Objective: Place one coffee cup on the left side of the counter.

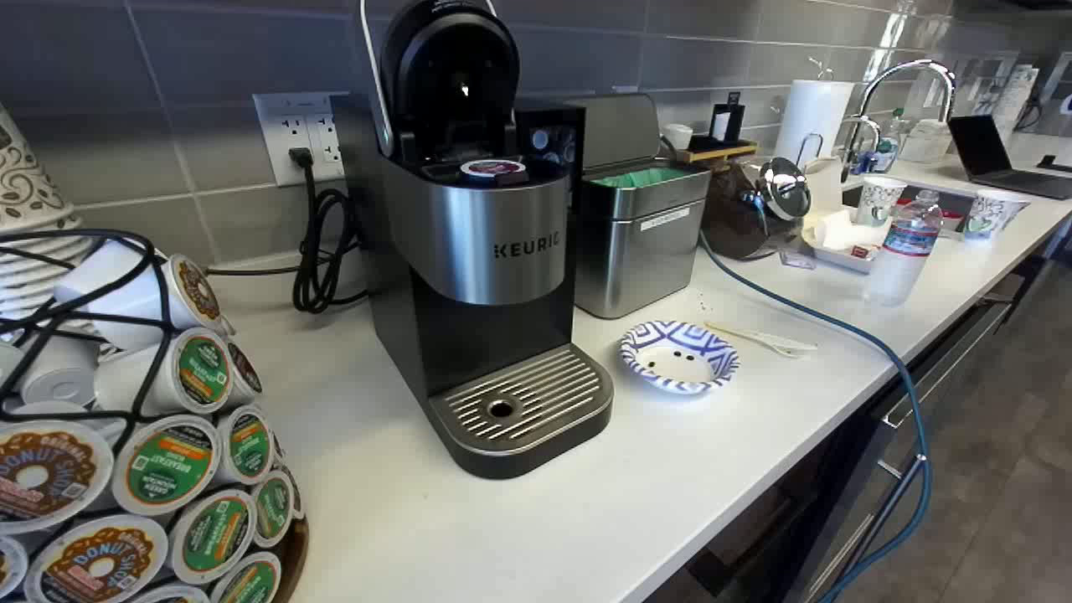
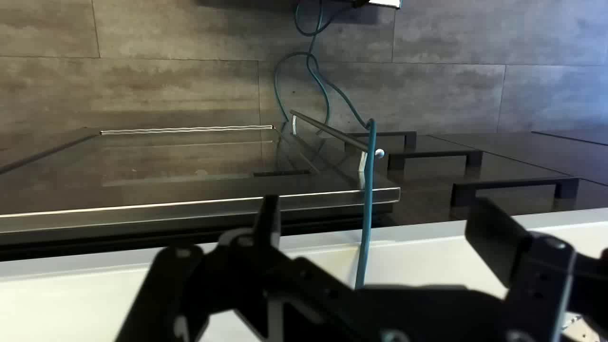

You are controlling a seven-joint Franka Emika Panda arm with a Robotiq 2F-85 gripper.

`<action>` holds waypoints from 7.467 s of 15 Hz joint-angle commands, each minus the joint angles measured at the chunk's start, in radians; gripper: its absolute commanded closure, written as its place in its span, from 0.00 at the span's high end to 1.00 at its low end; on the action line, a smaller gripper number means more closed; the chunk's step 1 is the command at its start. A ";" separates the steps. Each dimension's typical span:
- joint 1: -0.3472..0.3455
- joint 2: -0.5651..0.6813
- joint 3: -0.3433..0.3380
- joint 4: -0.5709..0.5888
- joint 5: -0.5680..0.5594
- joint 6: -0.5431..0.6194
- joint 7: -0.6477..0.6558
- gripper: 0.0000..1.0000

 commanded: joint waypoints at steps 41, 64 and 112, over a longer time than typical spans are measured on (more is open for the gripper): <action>-0.080 -0.001 0.336 0.705 -0.051 0.490 0.664 1.00; 0.002 0.644 0.324 1.535 -0.260 0.525 0.628 0.79; -0.030 -0.079 0.342 0.610 -0.039 -0.001 0.524 0.01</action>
